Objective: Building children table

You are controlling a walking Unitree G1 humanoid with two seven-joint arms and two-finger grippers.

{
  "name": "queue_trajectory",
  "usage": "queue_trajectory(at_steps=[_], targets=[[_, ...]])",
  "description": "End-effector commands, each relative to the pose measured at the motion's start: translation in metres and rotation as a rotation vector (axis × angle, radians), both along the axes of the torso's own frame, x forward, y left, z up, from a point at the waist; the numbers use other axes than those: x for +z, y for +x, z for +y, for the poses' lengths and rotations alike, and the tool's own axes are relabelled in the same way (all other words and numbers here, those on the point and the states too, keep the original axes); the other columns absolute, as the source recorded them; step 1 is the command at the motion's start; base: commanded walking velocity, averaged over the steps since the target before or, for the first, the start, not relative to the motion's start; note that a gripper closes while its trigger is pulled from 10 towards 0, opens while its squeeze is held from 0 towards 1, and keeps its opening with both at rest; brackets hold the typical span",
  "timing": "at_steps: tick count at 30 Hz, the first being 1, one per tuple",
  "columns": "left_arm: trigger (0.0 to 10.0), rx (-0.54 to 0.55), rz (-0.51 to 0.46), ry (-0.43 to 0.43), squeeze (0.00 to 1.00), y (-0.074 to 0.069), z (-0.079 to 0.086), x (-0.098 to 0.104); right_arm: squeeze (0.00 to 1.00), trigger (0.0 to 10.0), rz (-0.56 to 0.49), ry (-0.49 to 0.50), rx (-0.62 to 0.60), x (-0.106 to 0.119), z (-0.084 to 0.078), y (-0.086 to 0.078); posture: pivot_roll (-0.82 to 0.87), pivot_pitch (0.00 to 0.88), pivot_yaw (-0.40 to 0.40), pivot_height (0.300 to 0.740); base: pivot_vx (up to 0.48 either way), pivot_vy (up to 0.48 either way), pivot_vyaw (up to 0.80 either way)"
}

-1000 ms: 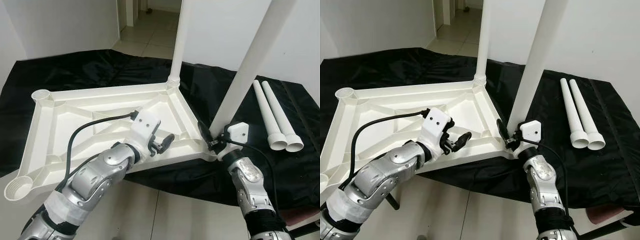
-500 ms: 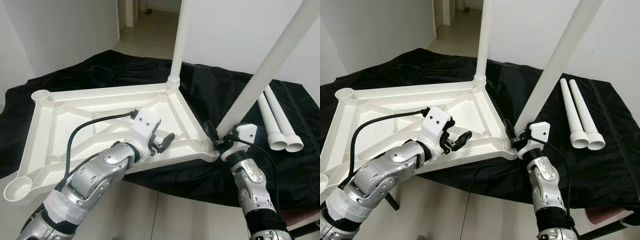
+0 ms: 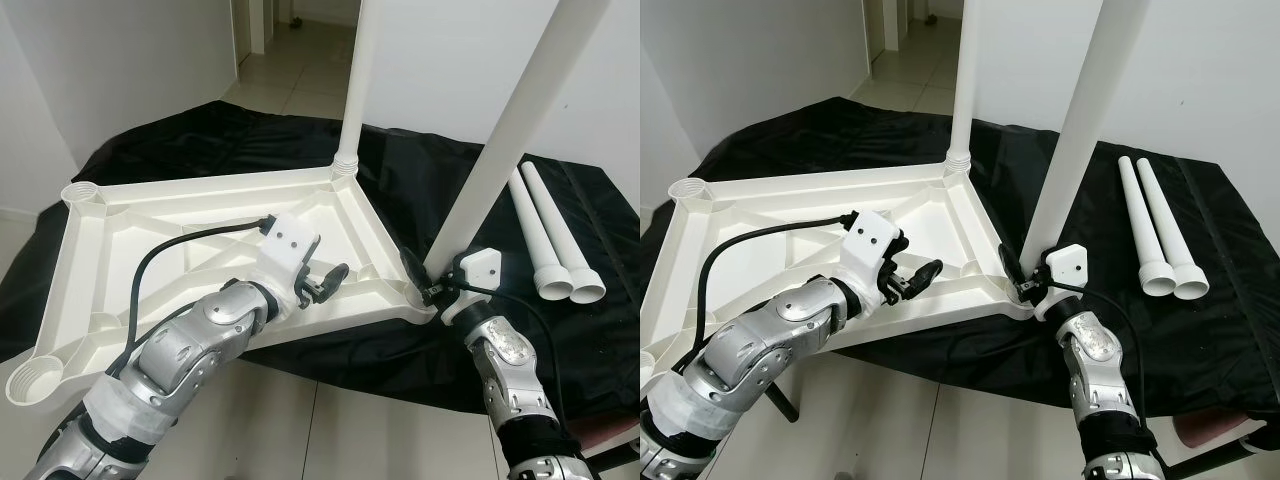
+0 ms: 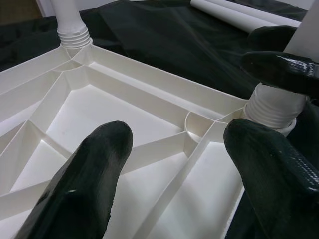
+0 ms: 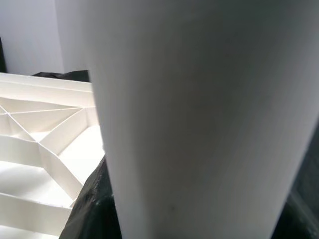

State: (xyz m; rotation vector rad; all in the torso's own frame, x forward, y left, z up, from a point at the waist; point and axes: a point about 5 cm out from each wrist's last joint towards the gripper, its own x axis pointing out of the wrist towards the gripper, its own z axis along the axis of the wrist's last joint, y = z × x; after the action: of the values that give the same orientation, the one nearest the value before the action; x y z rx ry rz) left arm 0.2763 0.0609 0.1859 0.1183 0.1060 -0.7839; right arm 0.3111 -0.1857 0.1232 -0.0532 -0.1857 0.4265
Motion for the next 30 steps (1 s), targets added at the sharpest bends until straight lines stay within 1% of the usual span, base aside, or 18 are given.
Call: queue_trajectory(at_steps=[1,5,11,12,20,22,25,29,30], targets=[[10.0,-0.236,0.014,-0.005,0.00,-0.009,-0.007,0.006,0.00,10.0,0.211,0.064,-0.016,-0.036,-0.002,-0.006,0.04,0.037,-0.023,0.740,0.000,0.000,0.00],[10.0,-0.235,0.014,-0.004,0.00,-0.009,-0.007,0.006,0.00,10.0,0.239,0.093,-0.035,-0.037,-0.003,-0.003,0.05,0.037,-0.022,0.740,0.000,0.000,0.00],[10.0,-0.235,0.013,-0.004,0.00,-0.009,-0.007,0.006,0.00,10.0,0.264,0.104,-0.048,-0.037,-0.004,0.000,0.05,0.037,-0.022,0.740,0.000,0.000,0.00],[10.0,-0.234,0.013,-0.005,0.00,-0.009,-0.007,0.007,0.00,10.0,0.296,0.113,-0.053,-0.039,-0.004,0.002,0.05,0.039,-0.026,0.740,0.000,0.000,0.00],[10.0,-0.232,0.012,-0.006,0.00,-0.009,-0.007,0.007,0.00,10.0,0.332,0.102,-0.063,-0.041,-0.003,0.004,0.05,0.039,-0.026,0.740,0.000,0.000,0.00],[10.0,-0.230,0.012,-0.006,0.00,-0.009,-0.006,0.007,0.00,10.0,0.345,0.092,-0.071,-0.044,-0.003,0.004,0.05,0.039,-0.026,0.740,0.000,0.000,0.00],[10.0,-0.226,0.010,-0.010,0.00,-0.010,-0.006,0.008,0.00,10.0,0.396,0.111,-0.097,-0.055,-0.003,0.000,0.05,0.043,-0.028,0.740,0.000,0.000,0.00],[10.0,-0.225,0.010,-0.011,0.00,-0.010,-0.006,0.008,0.00,10.0,0.383,0.101,-0.096,-0.055,-0.002,-0.001,0.05,0.043,-0.028,0.740,0.000,0.000,0.00],[10.0,-0.225,0.011,-0.011,0.00,-0.010,-0.006,0.008,0.00,10.0,0.336,0.070,-0.085,-0.053,0.000,-0.003,0.05,0.046,-0.028,0.740,0.000,0.000,0.00]])
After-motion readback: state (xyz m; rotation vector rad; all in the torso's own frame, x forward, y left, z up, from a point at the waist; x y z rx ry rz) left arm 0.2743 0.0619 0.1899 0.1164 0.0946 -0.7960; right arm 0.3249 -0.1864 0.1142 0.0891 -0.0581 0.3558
